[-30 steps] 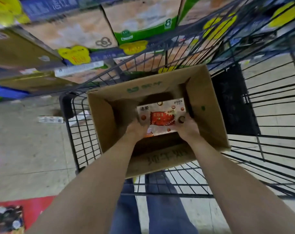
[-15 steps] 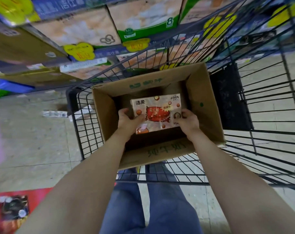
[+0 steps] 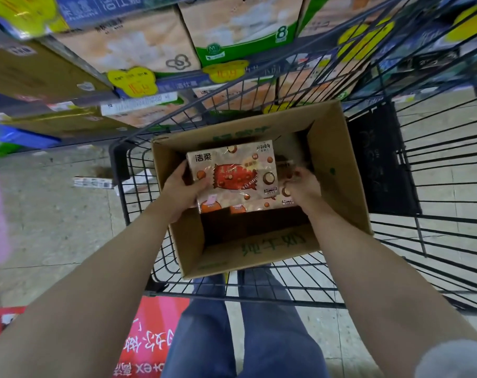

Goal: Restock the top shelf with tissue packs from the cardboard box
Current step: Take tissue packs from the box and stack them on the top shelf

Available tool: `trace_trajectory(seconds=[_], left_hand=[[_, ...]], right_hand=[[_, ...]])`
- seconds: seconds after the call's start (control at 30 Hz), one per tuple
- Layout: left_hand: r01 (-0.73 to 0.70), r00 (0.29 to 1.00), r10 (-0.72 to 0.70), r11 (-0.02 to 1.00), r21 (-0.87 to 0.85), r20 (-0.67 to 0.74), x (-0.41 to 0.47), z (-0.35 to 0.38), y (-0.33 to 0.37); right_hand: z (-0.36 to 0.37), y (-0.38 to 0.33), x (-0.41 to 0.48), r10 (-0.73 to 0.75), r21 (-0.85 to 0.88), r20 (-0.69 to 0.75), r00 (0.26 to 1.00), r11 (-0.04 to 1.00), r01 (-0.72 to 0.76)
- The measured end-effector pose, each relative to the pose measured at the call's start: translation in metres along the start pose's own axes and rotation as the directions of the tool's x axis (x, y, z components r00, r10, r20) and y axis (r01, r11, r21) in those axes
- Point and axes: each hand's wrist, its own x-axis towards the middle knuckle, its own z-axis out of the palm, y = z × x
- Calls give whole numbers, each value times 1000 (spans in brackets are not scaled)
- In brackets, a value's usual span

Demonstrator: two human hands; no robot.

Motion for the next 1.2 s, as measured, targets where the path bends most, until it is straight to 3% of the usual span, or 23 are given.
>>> trace_trajectory(seconds=[0.13,0.37,0.67,1.07,1.2], left_hand=[[-37,999,37,999,-4,-29,7,-1,-3],[-53,998,53,998,-17,-41,14,-7,-4],[-89,996,88,995,-42,-30,2,-9,-2],[-174,984,174,985,20,-29,-66,-52,34],[-218,975,215,974,-58,-52,-98,-86,39]], right_hand=[[11,9,28,42,-143,30,999,989,-37],[27,29,57,142,-123,109,984,984,-128],[23,28,40,171,82,59,983,981,-176],[-61,-22,-61,-67,-112,-88,994,992,57],[-82,-47,-100,-140,-41,-156,978,990,135]])
